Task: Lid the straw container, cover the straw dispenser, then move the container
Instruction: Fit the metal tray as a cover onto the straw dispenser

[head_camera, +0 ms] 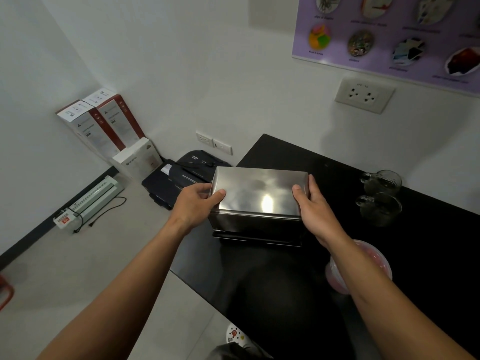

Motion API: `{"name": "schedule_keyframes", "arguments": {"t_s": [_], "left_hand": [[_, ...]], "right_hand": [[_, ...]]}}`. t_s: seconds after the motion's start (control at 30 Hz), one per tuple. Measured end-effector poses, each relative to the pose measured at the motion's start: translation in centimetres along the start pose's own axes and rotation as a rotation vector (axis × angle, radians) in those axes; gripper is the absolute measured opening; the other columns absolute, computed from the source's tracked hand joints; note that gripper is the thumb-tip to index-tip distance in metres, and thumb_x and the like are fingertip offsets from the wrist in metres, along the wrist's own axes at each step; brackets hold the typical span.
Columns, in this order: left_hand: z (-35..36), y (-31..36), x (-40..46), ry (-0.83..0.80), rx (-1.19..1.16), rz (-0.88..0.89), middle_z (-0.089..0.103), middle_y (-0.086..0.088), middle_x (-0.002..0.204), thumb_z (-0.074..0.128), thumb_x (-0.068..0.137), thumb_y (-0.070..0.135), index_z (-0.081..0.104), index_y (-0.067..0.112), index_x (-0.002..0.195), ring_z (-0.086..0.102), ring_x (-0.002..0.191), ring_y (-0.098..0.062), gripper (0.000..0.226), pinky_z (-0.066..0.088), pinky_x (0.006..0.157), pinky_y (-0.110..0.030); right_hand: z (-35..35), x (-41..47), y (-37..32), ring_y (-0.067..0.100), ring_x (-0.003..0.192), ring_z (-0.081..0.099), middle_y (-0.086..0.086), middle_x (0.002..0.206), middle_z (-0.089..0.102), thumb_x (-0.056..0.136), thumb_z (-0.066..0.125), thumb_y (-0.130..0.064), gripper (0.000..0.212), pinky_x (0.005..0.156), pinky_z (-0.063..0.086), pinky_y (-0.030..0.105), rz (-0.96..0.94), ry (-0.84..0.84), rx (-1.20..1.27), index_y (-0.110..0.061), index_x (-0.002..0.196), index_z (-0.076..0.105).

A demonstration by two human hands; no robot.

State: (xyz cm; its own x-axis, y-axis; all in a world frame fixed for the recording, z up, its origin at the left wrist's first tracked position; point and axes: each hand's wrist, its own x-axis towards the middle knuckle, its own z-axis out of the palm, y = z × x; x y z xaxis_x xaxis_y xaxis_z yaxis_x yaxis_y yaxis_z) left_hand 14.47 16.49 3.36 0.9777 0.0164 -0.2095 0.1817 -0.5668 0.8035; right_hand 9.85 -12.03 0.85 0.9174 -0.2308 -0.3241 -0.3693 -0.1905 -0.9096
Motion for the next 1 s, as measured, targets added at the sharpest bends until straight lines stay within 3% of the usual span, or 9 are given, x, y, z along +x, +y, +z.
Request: {"name": "schedule_keyframes", "arguments": {"t_s": [0.27,0.47,0.6,0.87,1.0], "left_hand": [[0.09,0.04,0.27,0.007,-0.034,-0.036,0.070,0.013,0.093,0.075,0.093,0.046,0.059,0.017,0.145,0.070,0.081,-0.002,0.062,0.050,0.065,-0.021],[0.22,0.11,0.24,-0.042,0.003,0.004,0.072,0.028,0.066,0.069,0.099,0.042,0.047,0.028,0.157,0.070,0.068,0.016,0.063,0.044,0.065,-0.012],[0.21,0.21,0.34,-0.054,0.036,0.023,0.066,0.027,0.086,0.066,0.101,0.042,0.042,0.030,0.160,0.068,0.080,0.007,0.065,0.044,0.066,-0.012],[0.15,0.19,0.54,-0.059,0.059,0.009,0.067,0.028,0.083,0.065,0.102,0.042,0.044,0.028,0.159,0.067,0.072,0.014,0.063,0.041,0.065,-0.009],[0.14,0.10,0.60,-0.043,0.100,0.009,0.073,0.012,0.104,0.065,0.100,0.047,0.045,0.027,0.158,0.068,0.087,0.001,0.064,0.045,0.070,-0.016]], "right_hand": [[-0.06,-0.05,-0.03,0.021,0.149,0.038,-0.006,0.167,0.035,0.100,0.046,-0.061,0.077,0.117,0.032,0.039,-0.006,-0.004,-0.019,-0.042,0.164,0.007],[-0.12,-0.02,-0.03,0.020,0.149,0.039,-0.006,0.166,0.036,0.101,0.047,-0.059,0.076,0.119,0.032,0.039,-0.018,-0.009,-0.018,-0.040,0.164,0.008],[-0.08,0.01,-0.01,0.019,0.147,0.042,-0.006,0.164,0.039,0.101,0.047,-0.058,0.075,0.119,0.034,0.040,-0.029,-0.002,-0.019,-0.040,0.164,0.011],[-0.06,0.09,-0.03,0.019,0.146,0.043,-0.006,0.164,0.040,0.100,0.048,-0.059,0.076,0.119,0.035,0.043,-0.026,0.007,-0.024,-0.040,0.164,0.013],[-0.28,0.13,-0.10,0.020,0.147,0.042,-0.004,0.165,0.039,0.099,0.049,-0.059,0.077,0.120,0.036,0.047,-0.026,-0.008,-0.049,-0.038,0.164,0.014]]}}
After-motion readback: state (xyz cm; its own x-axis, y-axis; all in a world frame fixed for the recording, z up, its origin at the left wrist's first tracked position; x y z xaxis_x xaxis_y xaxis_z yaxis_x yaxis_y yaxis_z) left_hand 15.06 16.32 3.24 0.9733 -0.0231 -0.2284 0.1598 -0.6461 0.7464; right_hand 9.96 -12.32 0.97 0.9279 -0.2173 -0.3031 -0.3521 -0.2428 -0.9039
